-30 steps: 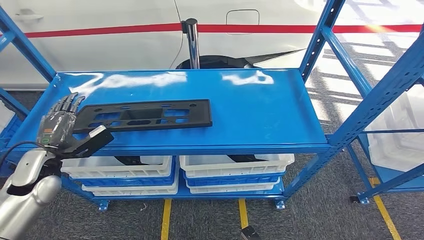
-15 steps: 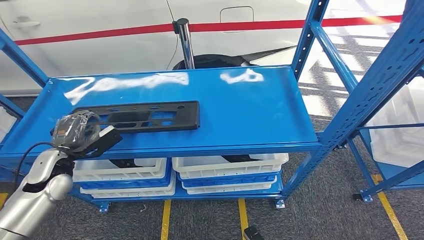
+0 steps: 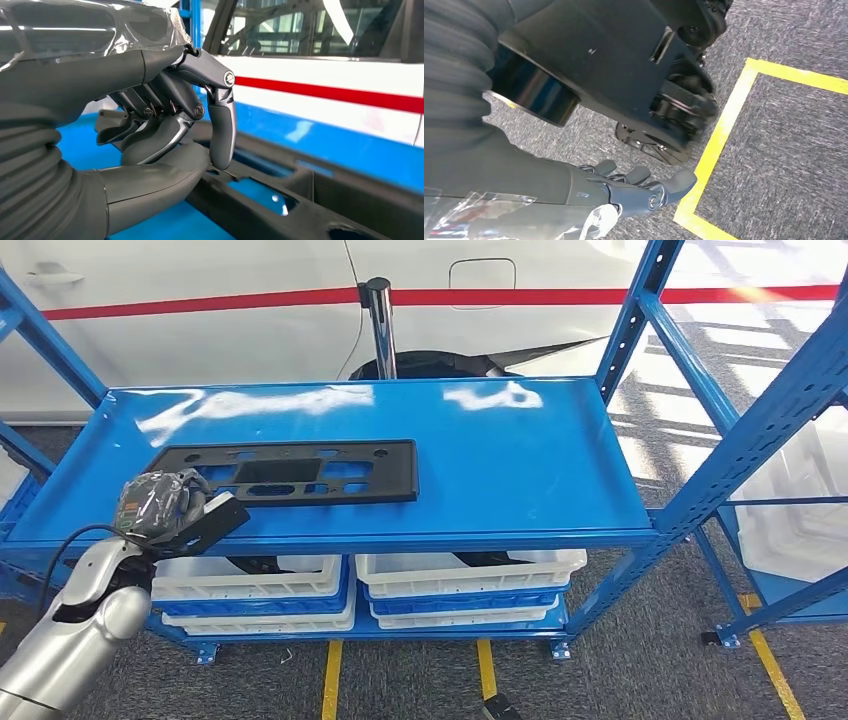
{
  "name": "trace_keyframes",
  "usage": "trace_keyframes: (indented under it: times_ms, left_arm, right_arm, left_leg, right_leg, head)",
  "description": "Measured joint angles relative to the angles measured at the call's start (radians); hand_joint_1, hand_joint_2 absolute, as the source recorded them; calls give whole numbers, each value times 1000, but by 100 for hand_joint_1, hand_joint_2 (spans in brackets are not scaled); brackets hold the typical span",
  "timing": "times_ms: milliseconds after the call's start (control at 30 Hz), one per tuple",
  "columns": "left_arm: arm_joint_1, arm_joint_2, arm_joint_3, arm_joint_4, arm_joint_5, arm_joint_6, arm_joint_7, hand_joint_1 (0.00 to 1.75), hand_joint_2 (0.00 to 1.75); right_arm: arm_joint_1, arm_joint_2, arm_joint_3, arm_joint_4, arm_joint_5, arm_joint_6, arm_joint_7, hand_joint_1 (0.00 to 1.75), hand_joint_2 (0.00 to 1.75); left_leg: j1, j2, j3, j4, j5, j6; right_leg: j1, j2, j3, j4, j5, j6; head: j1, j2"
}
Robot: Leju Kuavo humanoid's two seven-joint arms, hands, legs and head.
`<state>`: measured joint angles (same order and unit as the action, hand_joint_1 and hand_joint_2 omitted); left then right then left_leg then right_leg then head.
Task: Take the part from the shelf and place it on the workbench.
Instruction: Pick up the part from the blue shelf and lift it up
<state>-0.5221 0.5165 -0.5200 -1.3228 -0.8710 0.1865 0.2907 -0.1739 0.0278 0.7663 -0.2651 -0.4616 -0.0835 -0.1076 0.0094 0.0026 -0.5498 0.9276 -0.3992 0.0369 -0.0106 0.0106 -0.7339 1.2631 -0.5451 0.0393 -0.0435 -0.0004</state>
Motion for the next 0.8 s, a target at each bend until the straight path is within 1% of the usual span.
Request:
trace_keyframes:
  times_ms: [33, 67, 100, 133, 167, 200, 267, 300, 333, 367, 433, 467, 500, 533, 567, 600, 633, 667, 700, 733, 800]
  left_arm:
    - [2, -1, 0, 0, 4, -2, 0, 175, 175]
    - [3, -1, 0, 0, 9, -3, -1, 175, 175]
    - [3, -2, 0, 0, 13, -5, -2, 175, 175]
    - [2, -2, 1, 0, 18, -7, -4, 175, 175]
    - [1, -2, 1, 0, 21, -9, -6, 175, 175]
    - [1, -2, 2, 0, 25, -11, -9, 175, 175]
    - [2, -2, 2, 1, 36, -20, -14, 175, 175]
    - [2, -2, 2, 0, 45, -25, -17, 175, 175]
    - [2, -2, 3, 0, 55, -32, -20, 175, 175]
    - [2, -1, 3, 0, 67, -40, -24, 175, 175]
    - [4, -1, 4, 0, 96, -61, -31, 175, 175]
    - [5, -1, 4, 0, 110, -70, -33, 175, 175]
    - [7, -1, 4, 0, 122, -78, -35, 175, 175]
    - [7, 0, 5, 0, 129, -82, -36, 175, 175]
    - [7, 1, 6, -2, 133, -82, -36, 175, 175]
    - [5, 3, 8, -4, 131, -80, -34, 175, 175]
    - [3, 5, 11, -6, 126, -76, -30, 175, 175]
    - [1, 7, 13, -8, 117, -70, -24, 175, 175]
    - [-1, 9, 16, -10, 108, -65, -17, 175, 175]
    - [-1, 10, 18, -11, 102, -61, -12, 175, 175]
    - [-1, 12, 21, -14, 93, -58, -8, 175, 175]
  right_arm:
    - [0, -1, 0, 0, 0, 0, 0, 0, 175]
    - [0, -1, 0, 0, 0, 0, 0, 0, 175]
    - [0, -2, 0, 0, 0, 0, 0, 0, 175]
    - [-1, -2, 1, 0, 0, 0, 0, 0, 175]
    - [-1, -2, 1, 0, 0, 1, 0, 0, 175]
    - [-2, -2, 1, 0, 0, 2, -1, 0, 175]
    - [-2, -2, 3, 0, 0, 3, -1, 0, 175]
    - [-2, -2, 4, 0, 0, 3, -2, 0, 175]
    - [-3, -2, 5, 0, 0, 3, -2, 0, 175]
    - [-3, -2, 5, 0, 0, 3, -2, 0, 175]
    - [-2, -3, 6, 0, 0, 3, -3, 0, 175]
    - [-1, -3, 6, 0, 0, 3, -3, 0, 175]
    - [-1, -3, 6, 0, -1, 3, -3, 0, 175]
    - [-1, -3, 7, 0, -1, 3, -3, 0, 175]
    - [-1, -3, 7, 0, -1, 3, -3, 0, 175]
    - [-1, -2, 7, 0, -2, 3, -3, 0, 175]
    - [-2, -2, 7, 0, -2, 3, -3, 0, 175]
    - [-1, -2, 7, 0, -3, 3, -3, 0, 175]
    - [-1, -1, 7, 0, -3, 2, -3, 0, 175]
    - [0, -1, 7, 0, -3, 2, -3, 0, 175]
    - [0, -1, 7, 0, -4, 2, -3, 0, 175]
  left_leg:
    - [2, -1, 1, 2, -1, -2]
    - [4, -2, 1, 5, -4, -6]
    - [4, -4, -1, 12, -9, -12]
    - [3, -5, -3, 19, -14, -19]
    - [2, -6, -5, 24, -18, -24]
    - [1, -7, -7, 26, -19, -29]
    - [5, -7, -8, 28, -21, -34]
    - [7, -7, -13, 40, -31, -37]
    - [8, -6, -27, 73, -51, -40]
    - [9, -6, -51, 127, -81, -43]
    - [9, -6, -118, 274, -144, -47]
    - [9, -6, -143, 326, -159, -46]
    - [8, -6, -152, 341, -155, -45]
    - [8, -6, -139, 310, -133, -41]
    - [6, -6, -109, 246, -99, -36]
    - [3, -5, -71, 166, -65, -29]
    - [-1, -4, -39, 97, -41, -22]
    - [-6, -3, -18, 52, -28, -17]
    - [-11, -3, -10, 31, -25, -14]
    - [-14, -2, -9, 27, -25, -13]
    - [-9, -2, -2, 15, -16, -8]
  right_leg:
    - [-3, -1, 18, -39, 27, 2]
    - [-7, -2, 52, -109, 63, 6]
    - [-9, -2, 87, -179, 90, 8]
    - [-11, 0, 115, -235, 110, 7]
    - [-11, 2, 129, -264, 116, 4]
    - [-9, 5, 131, -271, 114, -3]
    - [-8, 5, 130, -271, 117, -17]
    - [-8, 4, 130, -272, 118, -22]
    - [-8, 4, 130, -273, 119, -27]
    - [-8, 3, 130, -273, 120, -30]
    - [-6, 4, 130, -273, 120, -34]
    - [-4, 4, 130, -273, 119, -35]
    - [-3, 4, 130, -273, 119, -35]
    - [-3, 4, 131, -273, 119, -36]
    - [-3, 5, 132, -273, 119, -36]
    - [-3, 5, 133, -273, 119, -35]
    - [-2, 5, 133, -273, 119, -35]
    - [-2, 5, 132, -273, 119, -32]
    - [-2, 5, 132, -274, 120, -29]
    - [-2, 4, 132, -275, 121, -24]
    - [-2, 3, 131, -273, 117, -13]
  head:
    - [0, 0]
    - [0, 0]
    - [0, 0]
    - [0, 0]
    - [0, 0]
    - [-1, 0]
    - [-1, 0]
    - [-1, 0]
    - [-2, 0]
    - [-2, 0]
    - [-3, 0]
    - [-3, 0]
    - [-3, 0]
    - [-3, 0]
    - [-3, 0]
    - [-3, 0]
    - [-3, 0]
    - [-3, 0]
    - [-3, 0]
    - [-3, 0]
    - [-3, 0]
